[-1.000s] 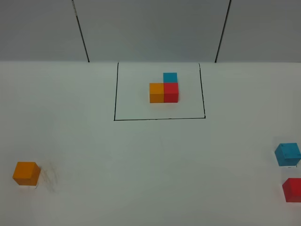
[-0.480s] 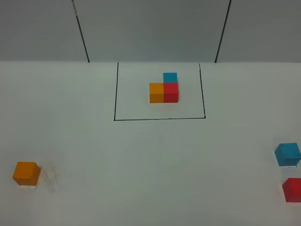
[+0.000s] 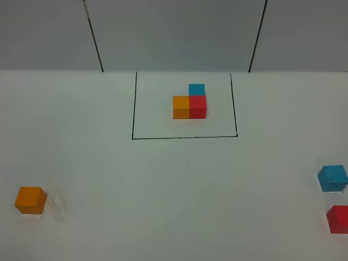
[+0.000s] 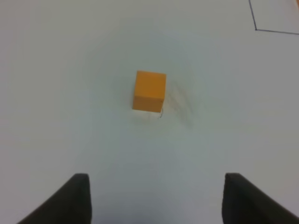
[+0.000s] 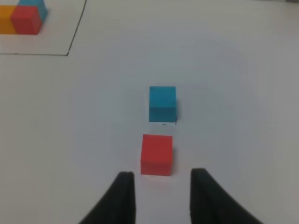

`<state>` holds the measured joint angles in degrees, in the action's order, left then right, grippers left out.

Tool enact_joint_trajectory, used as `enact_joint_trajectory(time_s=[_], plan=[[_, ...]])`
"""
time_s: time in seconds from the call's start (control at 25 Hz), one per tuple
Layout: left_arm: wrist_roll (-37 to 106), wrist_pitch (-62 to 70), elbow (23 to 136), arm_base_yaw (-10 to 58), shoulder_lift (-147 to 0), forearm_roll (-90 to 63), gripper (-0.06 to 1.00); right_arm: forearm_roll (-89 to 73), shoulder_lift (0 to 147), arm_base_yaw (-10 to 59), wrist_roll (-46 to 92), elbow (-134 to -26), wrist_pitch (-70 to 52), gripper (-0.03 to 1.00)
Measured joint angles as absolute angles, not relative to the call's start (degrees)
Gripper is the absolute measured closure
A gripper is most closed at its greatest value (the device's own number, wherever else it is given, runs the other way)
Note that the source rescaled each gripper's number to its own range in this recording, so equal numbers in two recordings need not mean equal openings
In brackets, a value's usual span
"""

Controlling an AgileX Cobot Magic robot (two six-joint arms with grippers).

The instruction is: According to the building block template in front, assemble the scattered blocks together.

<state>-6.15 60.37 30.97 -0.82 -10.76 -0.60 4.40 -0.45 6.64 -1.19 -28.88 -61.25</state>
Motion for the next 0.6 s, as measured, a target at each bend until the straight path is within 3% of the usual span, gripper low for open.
enact_joint_trajectory(time_s=[0.32,0.6], plan=[[-6.9,58.9,40.1,-0.9,-36.4,-0.6,0.51,4.4,-0.4,6.6,-1.2,-28.9,-61.2,0.97],[-6.9,58.4,46.9,-0.9,-56.3,-0.6,0.32,4.4,-0.4,6.6,-1.2,-28.9,-61.2,0.97]])
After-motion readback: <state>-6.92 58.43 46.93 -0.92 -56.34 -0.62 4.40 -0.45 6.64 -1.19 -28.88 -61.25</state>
